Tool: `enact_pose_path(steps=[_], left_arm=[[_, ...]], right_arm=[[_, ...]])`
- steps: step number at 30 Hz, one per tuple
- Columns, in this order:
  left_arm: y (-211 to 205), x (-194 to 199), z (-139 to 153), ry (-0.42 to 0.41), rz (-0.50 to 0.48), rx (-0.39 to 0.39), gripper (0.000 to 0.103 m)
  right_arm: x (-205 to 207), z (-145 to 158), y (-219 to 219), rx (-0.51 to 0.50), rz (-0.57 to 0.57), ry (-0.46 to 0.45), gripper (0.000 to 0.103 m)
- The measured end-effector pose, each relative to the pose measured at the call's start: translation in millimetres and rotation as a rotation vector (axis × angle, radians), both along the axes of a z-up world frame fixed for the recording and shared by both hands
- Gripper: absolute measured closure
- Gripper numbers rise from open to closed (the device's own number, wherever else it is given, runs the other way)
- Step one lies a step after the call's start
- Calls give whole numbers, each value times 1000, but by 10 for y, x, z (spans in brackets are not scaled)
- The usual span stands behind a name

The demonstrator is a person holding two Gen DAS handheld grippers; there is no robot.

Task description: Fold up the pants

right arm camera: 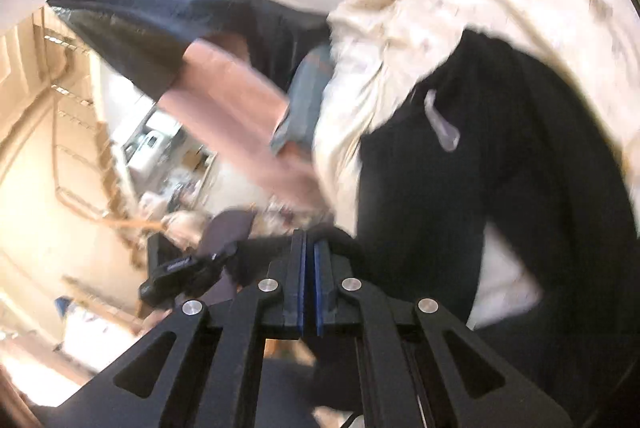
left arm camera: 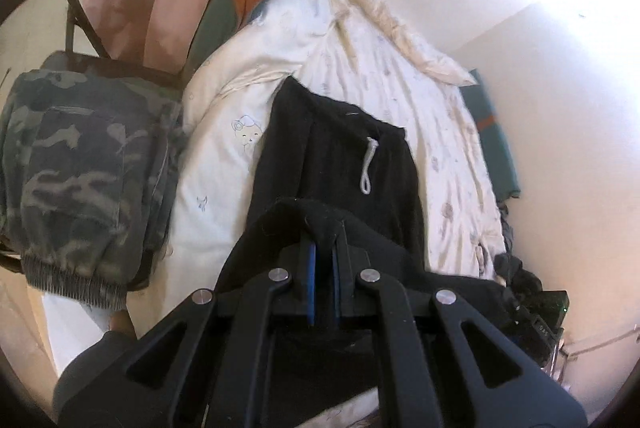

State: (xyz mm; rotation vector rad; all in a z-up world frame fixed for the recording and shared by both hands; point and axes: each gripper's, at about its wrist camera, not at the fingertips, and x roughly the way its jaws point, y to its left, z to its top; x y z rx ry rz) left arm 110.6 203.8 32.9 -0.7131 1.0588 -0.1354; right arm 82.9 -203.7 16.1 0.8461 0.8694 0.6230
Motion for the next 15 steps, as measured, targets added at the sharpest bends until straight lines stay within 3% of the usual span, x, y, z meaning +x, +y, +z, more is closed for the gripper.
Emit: enact_pose_path(steps=[5, 11, 13, 15], left_arm=[[12, 729, -558, 113, 19, 23, 98], [34, 1076, -1348, 180, 67, -12, 93], [44, 1084, -1444, 172, 73, 8, 78], [73, 1041, -1464, 142, 104, 50, 33]], right_arm=[[809, -516, 65, -111, -27, 131, 100], [1409, -1485, 146, -133, -24, 332, 100], [1442, -1642, 122, -152, -36, 360, 96], [1467, -1751, 105, -143, -40, 383, 95]])
